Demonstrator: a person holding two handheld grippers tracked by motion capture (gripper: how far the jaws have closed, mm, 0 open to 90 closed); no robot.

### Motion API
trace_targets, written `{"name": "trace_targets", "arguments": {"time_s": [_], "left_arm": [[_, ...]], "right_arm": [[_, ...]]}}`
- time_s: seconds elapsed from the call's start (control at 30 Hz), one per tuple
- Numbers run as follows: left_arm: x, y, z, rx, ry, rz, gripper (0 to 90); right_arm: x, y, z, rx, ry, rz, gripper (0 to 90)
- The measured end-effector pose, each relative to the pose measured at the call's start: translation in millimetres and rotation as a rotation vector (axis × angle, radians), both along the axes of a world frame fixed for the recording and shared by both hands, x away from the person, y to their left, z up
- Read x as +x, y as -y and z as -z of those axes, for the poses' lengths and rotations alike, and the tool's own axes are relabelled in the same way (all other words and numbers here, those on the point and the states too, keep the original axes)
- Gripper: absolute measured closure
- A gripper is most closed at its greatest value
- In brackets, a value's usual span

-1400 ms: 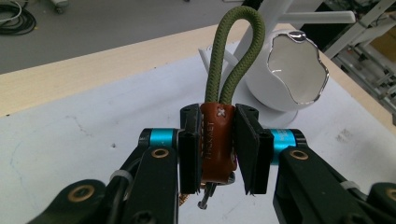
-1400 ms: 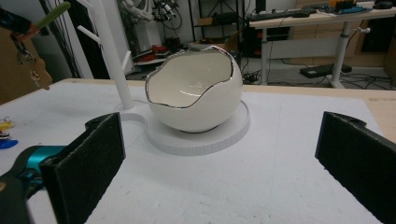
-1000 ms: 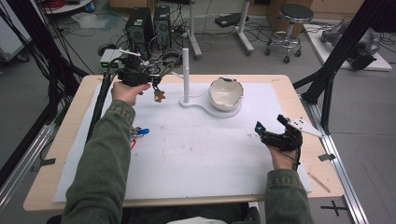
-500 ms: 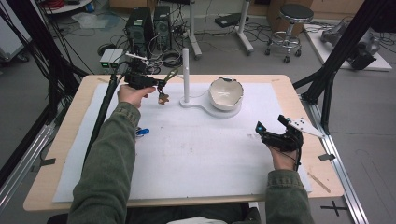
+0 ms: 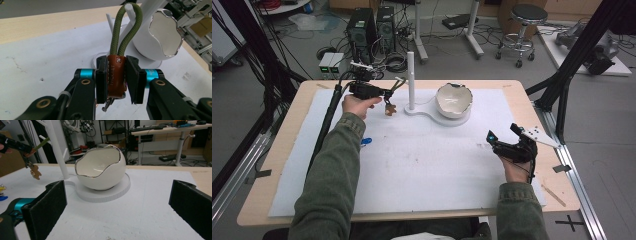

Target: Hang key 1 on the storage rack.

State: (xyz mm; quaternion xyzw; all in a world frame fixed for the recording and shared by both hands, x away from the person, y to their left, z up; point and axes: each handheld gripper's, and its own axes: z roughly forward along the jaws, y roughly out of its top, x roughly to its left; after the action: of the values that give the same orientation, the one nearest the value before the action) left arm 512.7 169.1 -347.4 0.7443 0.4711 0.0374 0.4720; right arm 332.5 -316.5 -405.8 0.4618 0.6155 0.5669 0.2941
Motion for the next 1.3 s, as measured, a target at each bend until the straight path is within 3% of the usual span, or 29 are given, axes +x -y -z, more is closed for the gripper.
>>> {"name": "trace_targets", "arguments": {"time_s": [0.1,0.27,0.37,0.4,0.43,0.47,0.5,0.6,0.8,0.97,1.3], "left_arm": [[-0.3,5.1,4.1,0.048,0.007,0.028,70.3],[-0.9,7.1,4.8,0.088,0.022,0.020,64.3],[-0.2,5.5,5.1,0.093,0.001,-0.003,47.2],[-0.1,3.9,5.8,0.112,-0.021,-0.021,41.8],[-0.1,3.9,5.8,0.112,-0.021,-0.021,38.2],[-3.4,2.8,5.2,0.149,0.009,-0.054,34.4],[-4.9,1.7,4.9,0.151,0.021,-0.072,29.6],[-6.6,-1.6,3.9,0.135,0.019,-0.087,17.4],[-12.3,-8.3,-3.2,0.156,0.016,-0.113,2.2],[-21.0,-15.6,-5.8,0.183,0.021,-0.104,1.6],[-40.3,-31.4,-17.0,0.192,0.055,-0.102,1.6]], "right_arm": [[0.1,-0.1,0.0,0.003,-0.002,-0.001,0.5],[0.4,0.1,0.2,-0.001,-0.002,-0.003,0.5],[0.4,0.1,0.2,-0.001,-0.002,-0.002,0.5],[0.5,0.2,0.3,0.000,-0.001,-0.002,0.5],[0.5,0.3,0.2,-0.001,0.000,-0.001,0.5],[0.3,0.2,0.2,0.000,-0.002,0.000,0.5],[0.3,0.1,0.2,0.000,-0.002,0.000,0.5],[0.4,0.1,0.3,0.000,-0.001,-0.001,0.5],[0.6,-0.1,0.4,-0.002,-0.001,-0.002,0.5],[0.2,-0.2,0.2,0.001,-0.002,0.000,0.5],[0.6,-0.7,0.5,0.003,-0.006,-0.003,0.5]]}}
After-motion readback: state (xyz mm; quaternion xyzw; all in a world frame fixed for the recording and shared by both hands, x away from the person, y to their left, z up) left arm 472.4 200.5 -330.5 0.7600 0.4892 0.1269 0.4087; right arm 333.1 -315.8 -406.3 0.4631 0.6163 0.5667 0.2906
